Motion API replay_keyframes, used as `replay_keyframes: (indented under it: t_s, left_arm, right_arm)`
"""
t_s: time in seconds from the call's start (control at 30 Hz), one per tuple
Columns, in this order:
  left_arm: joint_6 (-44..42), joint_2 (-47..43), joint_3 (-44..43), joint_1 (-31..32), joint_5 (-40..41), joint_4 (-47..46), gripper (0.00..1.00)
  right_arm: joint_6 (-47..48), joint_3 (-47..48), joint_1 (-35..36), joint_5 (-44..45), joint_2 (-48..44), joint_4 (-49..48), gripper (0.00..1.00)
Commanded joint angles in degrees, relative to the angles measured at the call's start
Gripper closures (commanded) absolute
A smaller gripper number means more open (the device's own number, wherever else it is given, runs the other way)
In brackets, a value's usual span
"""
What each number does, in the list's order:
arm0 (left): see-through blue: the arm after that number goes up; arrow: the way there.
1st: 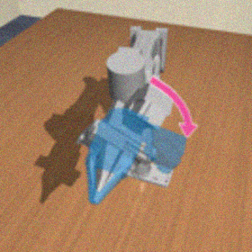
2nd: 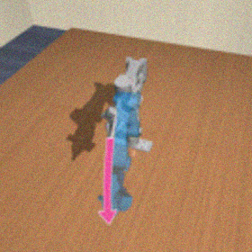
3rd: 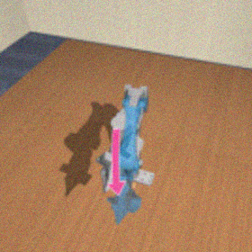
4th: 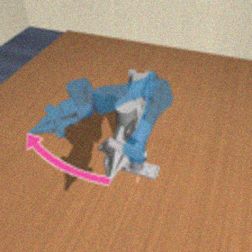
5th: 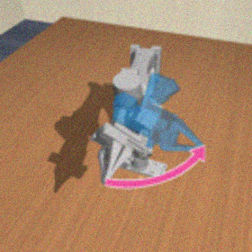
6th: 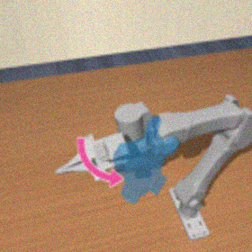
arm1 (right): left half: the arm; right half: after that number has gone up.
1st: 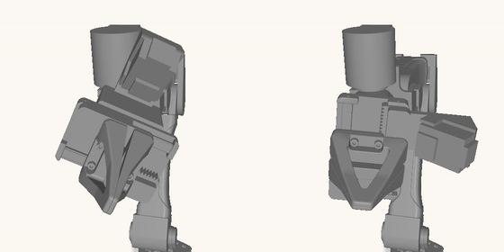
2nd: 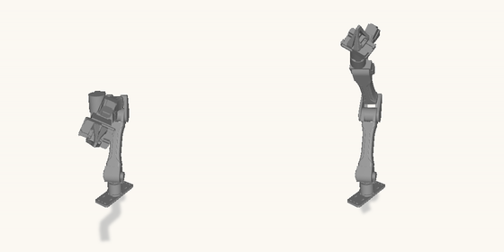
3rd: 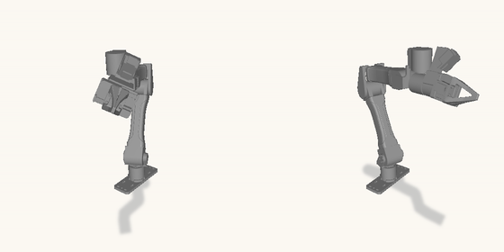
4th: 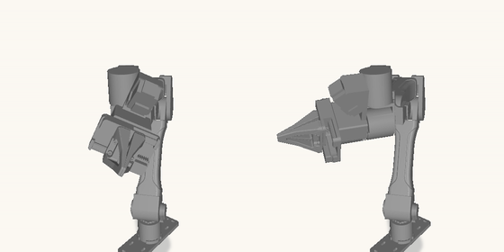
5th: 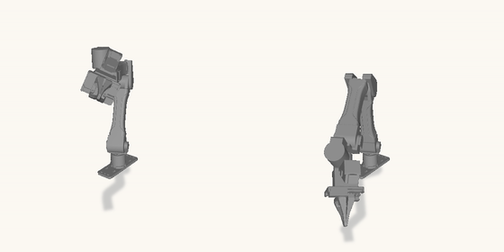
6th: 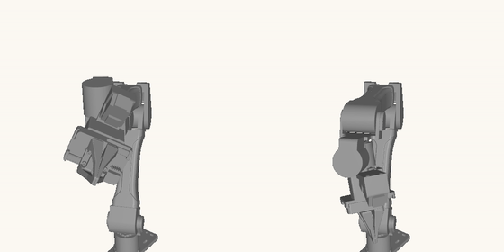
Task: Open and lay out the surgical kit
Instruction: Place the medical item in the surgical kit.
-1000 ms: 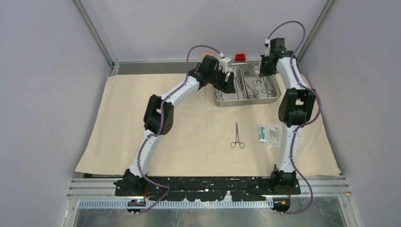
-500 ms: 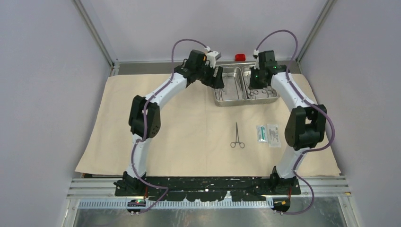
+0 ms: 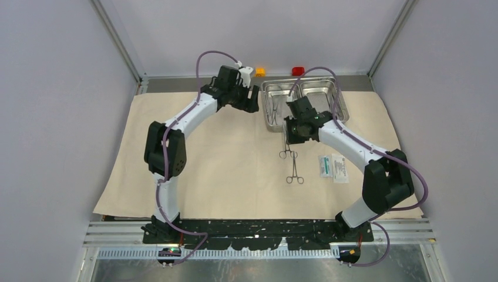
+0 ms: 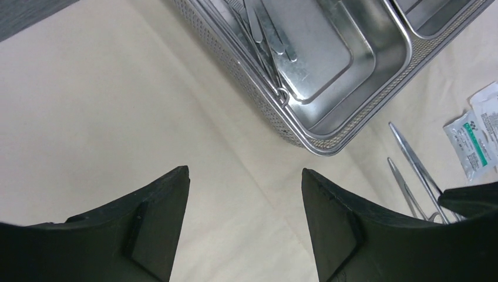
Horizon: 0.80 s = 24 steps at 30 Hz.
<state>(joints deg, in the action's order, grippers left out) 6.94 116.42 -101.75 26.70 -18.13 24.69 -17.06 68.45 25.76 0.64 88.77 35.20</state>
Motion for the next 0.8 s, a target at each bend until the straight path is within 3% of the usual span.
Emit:
replay_keyframes:
  t_s: [0.0,0.2,0.77]
  left_arm:
    - [-2.20,-5.02,2.17,0.02,3.49,-0.07,0.28]
    - [-4.84,-7.23,6.15,0.02,5.28,-0.51,0.26]
    - [-4.96,-10.28,13.04,0.26,5.65,-3.02,0.25]
  right_arm:
    - [-5.88,-3.10,4.12,0.91,-2.57,-2.77,0.99]
    - [-11.07,-5.49,6.77,-2.39,-1.26,-4.62,1.00]
    - [-17.75,-14.74,9.12,2.38,-0.60,-12.74,0.99]
